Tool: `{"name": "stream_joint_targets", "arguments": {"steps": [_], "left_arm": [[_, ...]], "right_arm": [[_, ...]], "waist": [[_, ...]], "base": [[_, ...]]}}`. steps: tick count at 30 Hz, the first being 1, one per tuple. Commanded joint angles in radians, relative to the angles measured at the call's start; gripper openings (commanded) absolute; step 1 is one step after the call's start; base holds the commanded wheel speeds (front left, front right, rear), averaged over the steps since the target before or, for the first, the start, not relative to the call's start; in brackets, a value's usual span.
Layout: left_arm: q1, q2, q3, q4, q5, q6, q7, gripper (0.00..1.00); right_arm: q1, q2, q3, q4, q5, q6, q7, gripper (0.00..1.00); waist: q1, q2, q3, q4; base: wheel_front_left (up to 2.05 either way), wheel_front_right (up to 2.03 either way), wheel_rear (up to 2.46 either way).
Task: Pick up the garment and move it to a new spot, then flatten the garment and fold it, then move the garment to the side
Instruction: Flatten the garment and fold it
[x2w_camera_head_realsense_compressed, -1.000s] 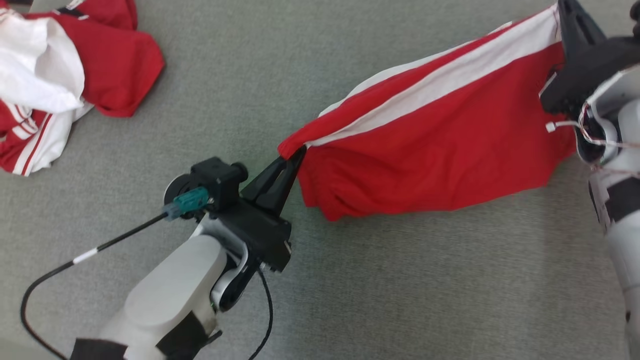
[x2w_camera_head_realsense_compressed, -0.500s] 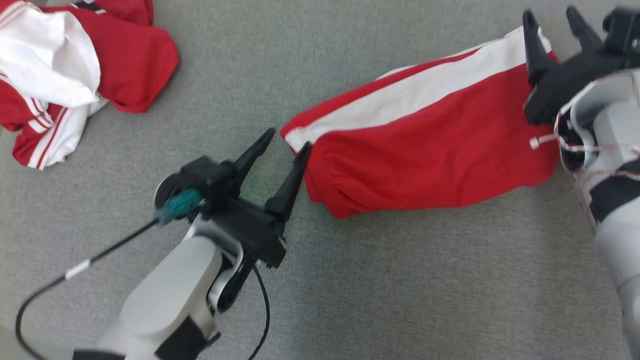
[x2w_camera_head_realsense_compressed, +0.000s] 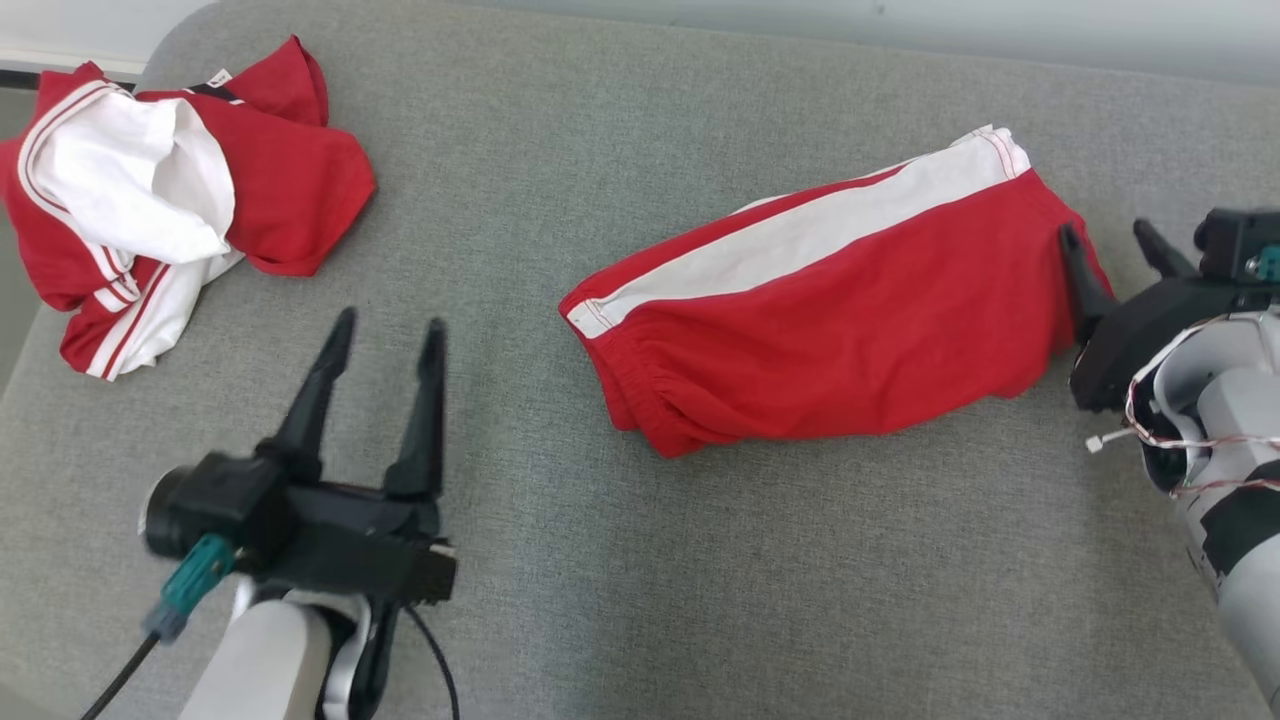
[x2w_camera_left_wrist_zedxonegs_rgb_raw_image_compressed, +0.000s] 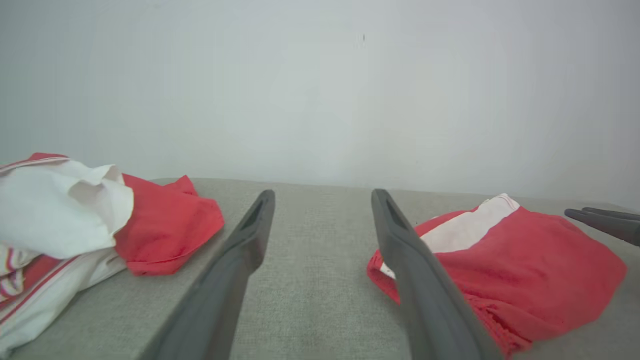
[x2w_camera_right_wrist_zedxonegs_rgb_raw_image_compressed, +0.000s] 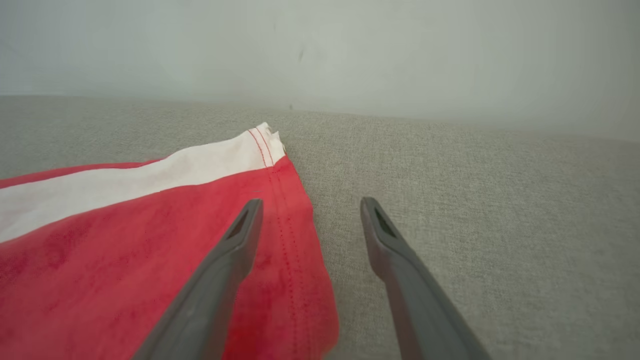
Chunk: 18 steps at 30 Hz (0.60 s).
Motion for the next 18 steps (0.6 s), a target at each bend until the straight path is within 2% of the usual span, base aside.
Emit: {"name": "stream_joint_targets", "arguments": {"steps": [1,5,13,15,18], "left_arm": [[0.038,-0.015,0.04,-0.013,0.033,-0.007,-0.003,1.0],[0.095,-0.05,0.116,-0.011,0.078,-0.031,-0.003,1.0],[0.13,-0.115,0.182,0.006,0.136,-0.079,-0.003,1.0],[0.13,-0.127,0.191,0.014,0.143,-0.088,-0.003,1.0],[0.137,-0.136,0.197,0.036,0.144,-0.097,-0.003,1.0]], "right_arm": [[0.02,-0.004,0.01,0.003,0.016,-0.002,0.008,1.0],[0.029,0.006,0.014,0.024,0.044,-0.002,0.028,1.0],[0.002,0.044,0.009,0.096,0.092,-0.002,0.095,1.0],[0.007,0.053,0.02,0.092,0.111,-0.002,0.108,0.0],[0.014,0.052,0.03,0.083,0.135,-0.002,0.114,0.0]], "waist": [[0.0002,0.0001,-0.002,0.003],[0.0002,0.0001,0.003,0.01],[0.0002,0.0001,0.013,0.033],[0.0002,0.0001,0.012,0.036],[0.0002,0.0001,0.001,0.03]], "base": [[0.0,0.0,0.0],[0.0,0.0,0.0],[0.0,0.0,0.0],[0.0,0.0,0.0],[0.0,0.0,0.0]]}}
